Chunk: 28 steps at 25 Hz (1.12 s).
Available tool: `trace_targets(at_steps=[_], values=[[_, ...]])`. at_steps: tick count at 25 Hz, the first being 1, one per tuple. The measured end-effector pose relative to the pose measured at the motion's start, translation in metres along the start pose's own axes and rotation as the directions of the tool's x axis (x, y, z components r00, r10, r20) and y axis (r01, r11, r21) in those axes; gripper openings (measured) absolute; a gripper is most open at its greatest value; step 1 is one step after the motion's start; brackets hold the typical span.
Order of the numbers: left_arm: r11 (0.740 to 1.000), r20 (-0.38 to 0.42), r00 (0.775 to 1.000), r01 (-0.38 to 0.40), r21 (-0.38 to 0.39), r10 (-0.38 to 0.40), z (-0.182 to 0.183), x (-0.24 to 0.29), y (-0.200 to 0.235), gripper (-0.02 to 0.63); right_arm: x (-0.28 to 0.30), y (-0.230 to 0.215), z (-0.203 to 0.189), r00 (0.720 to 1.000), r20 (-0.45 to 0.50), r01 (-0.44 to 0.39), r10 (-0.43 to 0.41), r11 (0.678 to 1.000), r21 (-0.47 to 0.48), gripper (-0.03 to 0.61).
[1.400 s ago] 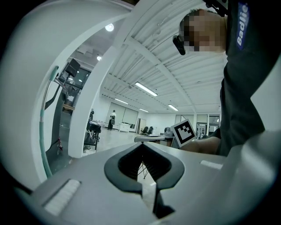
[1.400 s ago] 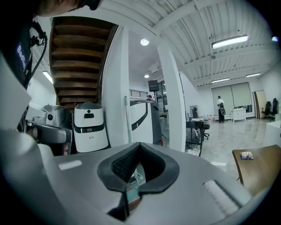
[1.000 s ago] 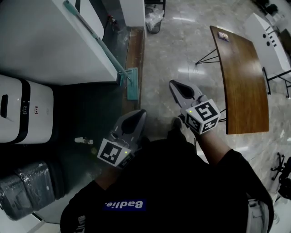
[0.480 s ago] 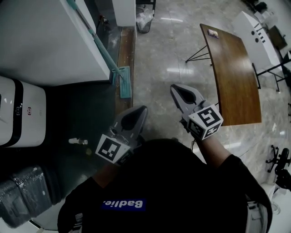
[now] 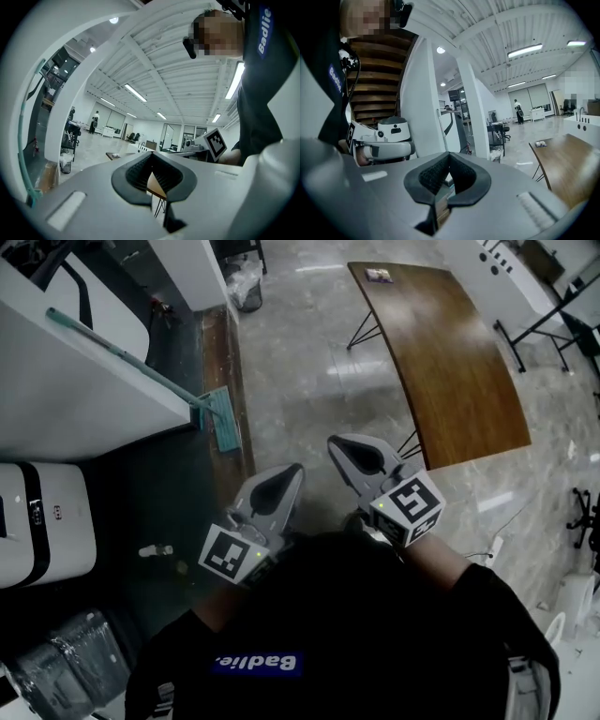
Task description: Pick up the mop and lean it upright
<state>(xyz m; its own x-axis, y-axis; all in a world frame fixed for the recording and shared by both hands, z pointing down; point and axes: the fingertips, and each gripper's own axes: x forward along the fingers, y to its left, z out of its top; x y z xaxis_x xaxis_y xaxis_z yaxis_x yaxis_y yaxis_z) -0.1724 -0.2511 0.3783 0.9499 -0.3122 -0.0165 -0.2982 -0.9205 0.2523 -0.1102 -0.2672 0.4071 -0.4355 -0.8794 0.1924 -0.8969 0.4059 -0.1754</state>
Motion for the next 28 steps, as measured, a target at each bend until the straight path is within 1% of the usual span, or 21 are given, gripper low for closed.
trace_targets(at_steps=[3,5,7,10,13,17,21,24,28], values=[[1.000,-0.039,0.999,-0.023,0.009,0.023,-0.014,0.025,-0.026,0.020,-0.039,-0.014,-0.003,1.000,0.016,-0.018,0.018,1.000,0.017,0.003],[0.999,-0.058,0.997,-0.045,0.030,0.047,-0.020,0.038,-0.037,0.020,-0.060,-0.022,-0.007,0.999,0.025,-0.040,0.039,0.998,0.047,0.003],[0.997,-0.069,0.996,-0.061,0.053,0.064,-0.021,0.046,-0.047,0.020,-0.074,-0.027,-0.014,0.998,0.026,-0.067,0.065,0.994,0.087,0.003],[0.995,-0.088,0.994,-0.061,0.085,0.068,-0.019,0.052,-0.061,0.020,-0.085,-0.023,-0.014,0.994,0.048,-0.100,0.095,0.990,0.100,0.003],[0.994,-0.084,0.995,-0.043,0.097,0.051,-0.015,0.053,-0.071,0.020,-0.091,-0.013,-0.006,0.992,0.078,-0.108,0.101,0.991,0.085,0.003],[0.994,-0.069,0.998,-0.003,0.105,0.010,-0.008,0.048,-0.077,0.020,-0.094,0.002,0.001,0.992,0.089,-0.096,0.091,0.994,0.046,0.003],[0.994,-0.056,0.998,0.026,0.102,-0.021,-0.004,0.034,-0.076,0.020,-0.087,0.016,0.011,0.993,0.095,-0.077,0.075,0.997,0.018,0.003],[0.994,-0.048,0.998,0.050,0.099,-0.046,-0.004,0.018,-0.077,0.020,-0.077,0.036,0.023,0.990,0.113,-0.083,0.083,0.997,-0.011,0.003],[0.995,-0.018,0.999,0.040,0.094,-0.038,0.002,-0.005,-0.068,0.020,-0.063,0.063,0.027,0.988,0.107,-0.103,0.107,0.994,-0.047,0.003]])
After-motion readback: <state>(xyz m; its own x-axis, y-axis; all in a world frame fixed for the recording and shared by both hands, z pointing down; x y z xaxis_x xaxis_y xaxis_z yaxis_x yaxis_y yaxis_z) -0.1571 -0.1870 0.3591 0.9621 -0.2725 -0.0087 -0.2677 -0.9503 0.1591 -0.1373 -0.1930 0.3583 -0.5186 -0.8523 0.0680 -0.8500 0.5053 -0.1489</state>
